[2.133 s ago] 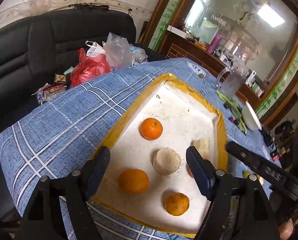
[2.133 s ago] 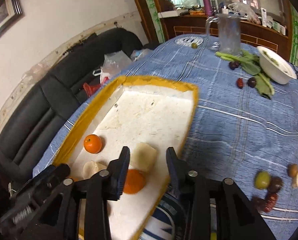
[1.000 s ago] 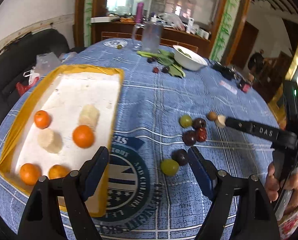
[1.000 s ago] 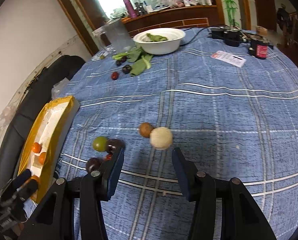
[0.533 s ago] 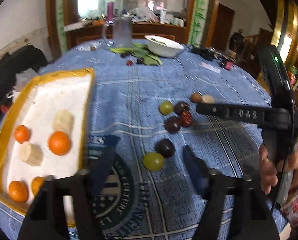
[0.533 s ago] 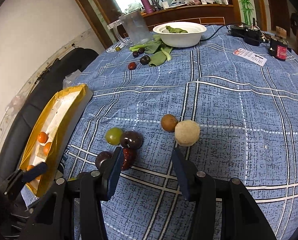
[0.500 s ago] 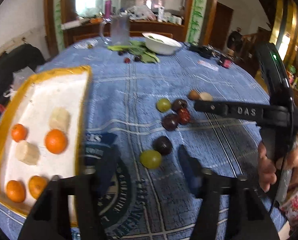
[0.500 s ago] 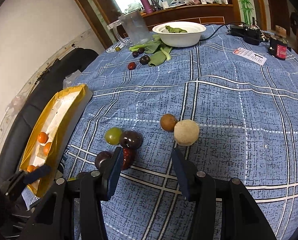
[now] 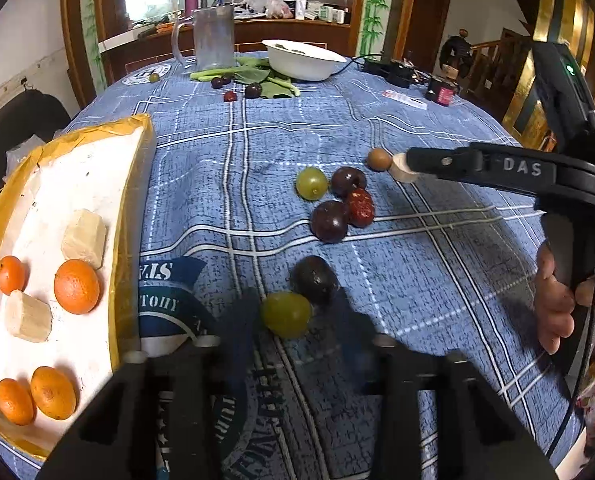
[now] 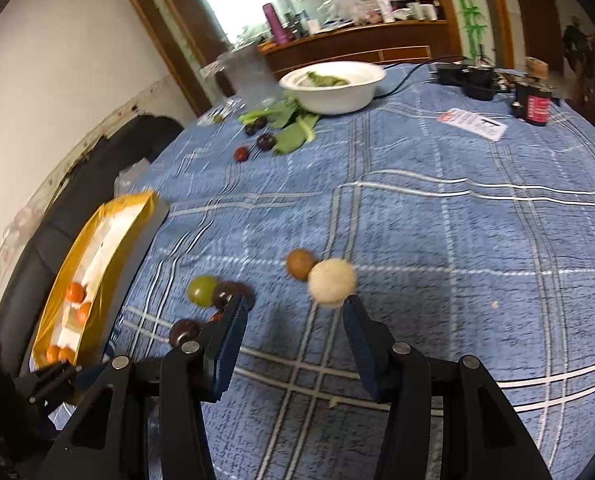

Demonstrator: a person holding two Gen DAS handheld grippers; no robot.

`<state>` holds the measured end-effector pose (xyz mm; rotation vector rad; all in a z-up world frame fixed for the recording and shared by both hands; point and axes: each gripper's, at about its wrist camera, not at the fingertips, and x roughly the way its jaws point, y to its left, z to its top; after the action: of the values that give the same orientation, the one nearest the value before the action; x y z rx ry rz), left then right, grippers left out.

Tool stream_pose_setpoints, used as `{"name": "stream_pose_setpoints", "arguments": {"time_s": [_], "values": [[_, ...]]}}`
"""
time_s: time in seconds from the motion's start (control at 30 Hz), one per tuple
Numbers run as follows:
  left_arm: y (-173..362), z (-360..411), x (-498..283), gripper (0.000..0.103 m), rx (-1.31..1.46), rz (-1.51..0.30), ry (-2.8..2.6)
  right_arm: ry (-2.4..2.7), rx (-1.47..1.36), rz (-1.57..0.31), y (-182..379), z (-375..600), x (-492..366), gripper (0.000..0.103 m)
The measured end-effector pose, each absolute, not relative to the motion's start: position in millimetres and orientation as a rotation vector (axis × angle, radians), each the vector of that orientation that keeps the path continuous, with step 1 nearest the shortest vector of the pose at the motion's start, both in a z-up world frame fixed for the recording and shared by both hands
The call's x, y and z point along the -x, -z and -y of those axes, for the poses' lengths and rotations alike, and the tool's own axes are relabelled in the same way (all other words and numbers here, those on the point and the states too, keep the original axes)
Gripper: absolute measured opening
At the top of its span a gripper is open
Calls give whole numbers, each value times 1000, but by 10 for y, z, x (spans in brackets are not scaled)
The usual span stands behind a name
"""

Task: Organize fruits
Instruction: 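Grasp a beige round slice with the right tool while the left tool grasps a green grape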

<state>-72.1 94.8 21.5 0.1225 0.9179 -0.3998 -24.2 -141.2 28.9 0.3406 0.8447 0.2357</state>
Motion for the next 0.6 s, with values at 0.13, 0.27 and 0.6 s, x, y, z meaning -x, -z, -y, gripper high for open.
{"name": "stream_pose_setpoints", "arguments": {"time_s": [0.13, 0.27, 0.6], "values": [[-202, -984, 689, 31, -86, -930, 410, -187, -365, -835, -274, 1548, 207, 53], [-167, -987, 664, 37, -77, -952, 412, -157, -351, -841, -232, 1581, 182, 53], [-185, -978, 682, 25, -75, -933, 418, -120, -233, -887, -140, 1362, -3, 53]]}}
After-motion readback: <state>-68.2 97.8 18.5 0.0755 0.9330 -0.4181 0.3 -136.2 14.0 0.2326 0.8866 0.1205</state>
